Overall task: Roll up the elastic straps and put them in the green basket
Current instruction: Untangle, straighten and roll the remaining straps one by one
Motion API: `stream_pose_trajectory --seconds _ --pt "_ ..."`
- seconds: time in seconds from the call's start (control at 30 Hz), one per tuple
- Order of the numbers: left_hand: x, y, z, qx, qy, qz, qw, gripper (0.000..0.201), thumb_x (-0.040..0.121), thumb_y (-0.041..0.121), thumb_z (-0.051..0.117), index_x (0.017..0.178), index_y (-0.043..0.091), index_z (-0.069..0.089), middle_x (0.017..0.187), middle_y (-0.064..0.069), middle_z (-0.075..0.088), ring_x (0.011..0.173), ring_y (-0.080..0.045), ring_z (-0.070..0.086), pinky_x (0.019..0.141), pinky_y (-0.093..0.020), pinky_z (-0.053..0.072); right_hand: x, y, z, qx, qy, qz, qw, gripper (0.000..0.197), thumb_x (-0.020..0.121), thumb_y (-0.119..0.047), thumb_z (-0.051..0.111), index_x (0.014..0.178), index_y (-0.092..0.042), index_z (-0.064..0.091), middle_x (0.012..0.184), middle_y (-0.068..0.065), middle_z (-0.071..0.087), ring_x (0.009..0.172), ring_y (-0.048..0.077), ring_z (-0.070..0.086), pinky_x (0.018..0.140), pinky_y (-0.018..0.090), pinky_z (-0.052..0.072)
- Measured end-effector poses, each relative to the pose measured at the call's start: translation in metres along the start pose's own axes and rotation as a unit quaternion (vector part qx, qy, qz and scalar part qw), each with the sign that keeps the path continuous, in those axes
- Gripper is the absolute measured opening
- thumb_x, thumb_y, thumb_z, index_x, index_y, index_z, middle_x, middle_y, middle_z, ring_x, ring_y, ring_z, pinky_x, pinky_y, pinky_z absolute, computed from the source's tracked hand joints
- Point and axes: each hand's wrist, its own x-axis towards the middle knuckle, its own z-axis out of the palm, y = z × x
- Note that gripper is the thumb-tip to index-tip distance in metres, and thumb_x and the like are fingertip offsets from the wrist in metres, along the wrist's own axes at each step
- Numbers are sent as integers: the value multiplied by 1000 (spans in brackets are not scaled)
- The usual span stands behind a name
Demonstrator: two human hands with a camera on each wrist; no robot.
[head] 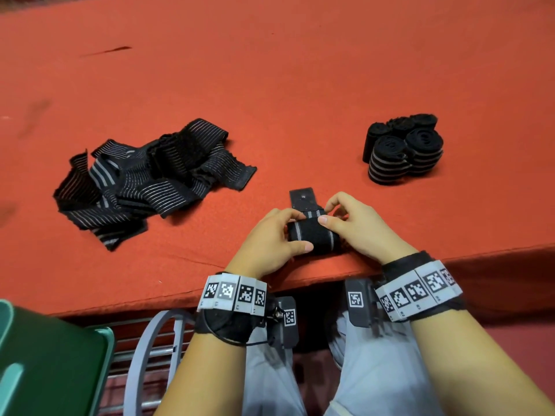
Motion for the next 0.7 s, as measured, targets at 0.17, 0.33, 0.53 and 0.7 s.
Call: stream_pose_trajectory --seconds 0.17,0.33,0.53,0.7 --pt "12 -1 -4 9 -16 -5 1000 45 89 34 72 130 22 60 110 4 51 91 -10 54 88 -31 46 -3 0 -13 -50 -85 -51 994 42 75 -33 81 108 -38 55 111 -10 57 92 6 59 78 23 44" --pt "23 0 -7 11 -6 -9 1000 34 95 33 62 127 23 61 113 4 57 99 -14 56 92 -35 46 5 0 -11 -41 -93 -21 995 48 75 -27 82 113 -37 55 107 -8 63 82 12 66 83 34 55" --pt "21 -6 1 20 30 10 999 39 90 36 67 127 31 55 114 4 57 98 -14 56 94 -37 47 20 4 -10 -69 -91 -21 993 41 83 -29 77 121 -30 61 114 -8 56 91 10 58 86 28 45" --pt "19 -9 -1 21 17 26 999 68 78 24 80 138 26 50 119 11 47 99 -7 53 97 -30 45 25 3 -9 -57 -86 -20 995 42 87 -28 72 127 -30 59 118 -9 61 102 6 57 91 29 45"
